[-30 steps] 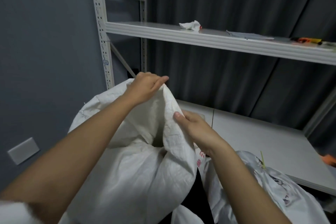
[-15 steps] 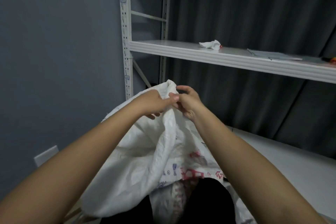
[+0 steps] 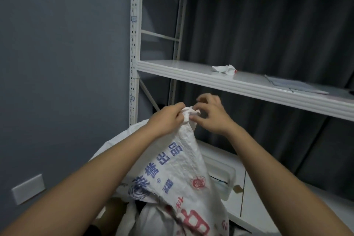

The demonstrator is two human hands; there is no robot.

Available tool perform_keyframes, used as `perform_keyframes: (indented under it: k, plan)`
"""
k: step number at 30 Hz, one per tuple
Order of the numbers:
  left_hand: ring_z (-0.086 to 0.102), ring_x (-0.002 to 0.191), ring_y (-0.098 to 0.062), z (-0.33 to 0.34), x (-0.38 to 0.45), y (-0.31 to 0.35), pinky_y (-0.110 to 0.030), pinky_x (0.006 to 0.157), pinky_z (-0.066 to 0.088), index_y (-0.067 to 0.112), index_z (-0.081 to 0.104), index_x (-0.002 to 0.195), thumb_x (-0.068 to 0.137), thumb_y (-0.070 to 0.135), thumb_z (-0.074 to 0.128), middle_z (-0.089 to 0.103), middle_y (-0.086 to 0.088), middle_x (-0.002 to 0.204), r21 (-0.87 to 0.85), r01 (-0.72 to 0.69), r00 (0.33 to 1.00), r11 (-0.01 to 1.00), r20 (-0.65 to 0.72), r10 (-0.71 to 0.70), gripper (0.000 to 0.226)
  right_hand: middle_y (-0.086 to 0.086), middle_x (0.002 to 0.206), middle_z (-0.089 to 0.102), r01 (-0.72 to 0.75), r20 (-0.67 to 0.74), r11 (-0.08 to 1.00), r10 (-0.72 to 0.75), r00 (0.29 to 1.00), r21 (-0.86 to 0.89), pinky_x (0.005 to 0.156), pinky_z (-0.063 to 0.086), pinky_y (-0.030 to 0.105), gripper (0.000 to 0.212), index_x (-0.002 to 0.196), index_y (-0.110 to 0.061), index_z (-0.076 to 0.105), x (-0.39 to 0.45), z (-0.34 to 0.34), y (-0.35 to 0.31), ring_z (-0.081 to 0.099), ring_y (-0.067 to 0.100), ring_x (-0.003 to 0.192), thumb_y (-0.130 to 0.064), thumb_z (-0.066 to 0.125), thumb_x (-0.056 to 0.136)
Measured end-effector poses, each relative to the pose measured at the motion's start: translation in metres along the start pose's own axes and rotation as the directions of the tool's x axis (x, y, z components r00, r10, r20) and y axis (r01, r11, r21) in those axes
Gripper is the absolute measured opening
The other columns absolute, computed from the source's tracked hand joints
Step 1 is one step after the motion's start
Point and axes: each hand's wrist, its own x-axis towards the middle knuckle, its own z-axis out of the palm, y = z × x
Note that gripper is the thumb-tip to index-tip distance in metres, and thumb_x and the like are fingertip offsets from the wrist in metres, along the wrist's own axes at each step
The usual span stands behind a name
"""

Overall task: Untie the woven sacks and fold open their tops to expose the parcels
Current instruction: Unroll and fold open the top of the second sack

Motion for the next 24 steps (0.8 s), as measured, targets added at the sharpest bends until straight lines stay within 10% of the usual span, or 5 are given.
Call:
perform_keyframes:
  k: [4, 8, 13, 20, 24]
  plan:
    - [0.058, 0.08, -0.022, 0.002, 0.021, -0.002, -0.037, 0.069, 0.046, 0.02, 0.053, 0.093, 0.093, 0.024, 0.044, 0.059, 0.003, 0.081, -0.099, 0.033, 0.999, 0.995, 0.014, -0.032, 0.009, -0.001, 0.07, 0.059, 0.024, 0.113, 0.987, -0.042, 0.993, 0.158, 0.064, 0.045, 0.038, 0.015, 0.074, -0.02, 0.054, 0.005, -0.023, 0.007, 0.052, 0.012, 0.065, -0.025, 0.062, 0.086]
    - [0.06, 0.086, -0.016, 0.006, 0.032, -0.001, -0.03, 0.071, 0.046, 0.02, 0.06, 0.101, 0.092, 0.046, 0.053, 0.063, 0.007, 0.09, -0.224, 0.041, 0.995, 0.974, 0.099, -0.019, 0.029, -0.005, 0.062, 0.049, 0.089, -0.018, 0.996, -0.089, 0.996, -0.026, 0.057, 0.038, 0.038, 0.017, 0.079, -0.022, 0.042, 0.009, -0.038, 0.019, 0.049, 0.017, 0.06, -0.025, 0.053, 0.092]
    - [0.063, 0.092, -0.03, -0.006, 0.055, 0.002, -0.033, 0.064, 0.041, 0.024, 0.052, 0.113, 0.098, 0.033, 0.043, 0.064, -0.002, 0.102, 0.601, -0.035, 0.979, 0.799, -0.14, 0.148, 0.02, -0.003, 0.071, 0.051, 0.17, -0.057, 0.968, -0.184, 0.981, -0.185, 0.058, 0.038, 0.036, 0.021, 0.083, -0.021, 0.036, 0.002, -0.052, 0.04, 0.048, 0.021, 0.064, -0.024, 0.053, 0.095]
    - [0.06, 0.097, -0.026, 0.016, 0.053, 0.025, -0.036, 0.069, 0.046, 0.019, 0.045, 0.113, 0.096, 0.043, 0.044, 0.061, -0.001, 0.109, 0.562, -0.185, 0.975, 0.806, -0.001, 0.224, 0.029, -0.007, 0.064, 0.048, -0.092, -0.042, 0.98, 0.1, 0.994, 0.175, 0.052, 0.032, 0.017, 0.022, 0.073, -0.02, 0.05, 0.005, -0.07, 0.06, 0.04, 0.002, 0.055, -0.024, 0.061, 0.091]
    - [0.061, 0.092, -0.031, -0.01, 0.076, 0.023, -0.034, 0.063, 0.039, 0.014, 0.052, 0.102, 0.1, 0.035, 0.039, 0.065, -0.006, 0.099, 0.618, -0.031, 0.955, 0.786, -0.213, 0.205, 0.025, -0.009, 0.063, 0.047, -0.116, -0.011, 0.966, 0.122, 0.992, 0.232, 0.052, 0.033, 0.018, 0.021, 0.075, -0.02, 0.053, 0.002, -0.077, 0.067, 0.039, 0.001, 0.054, -0.03, 0.062, 0.091]
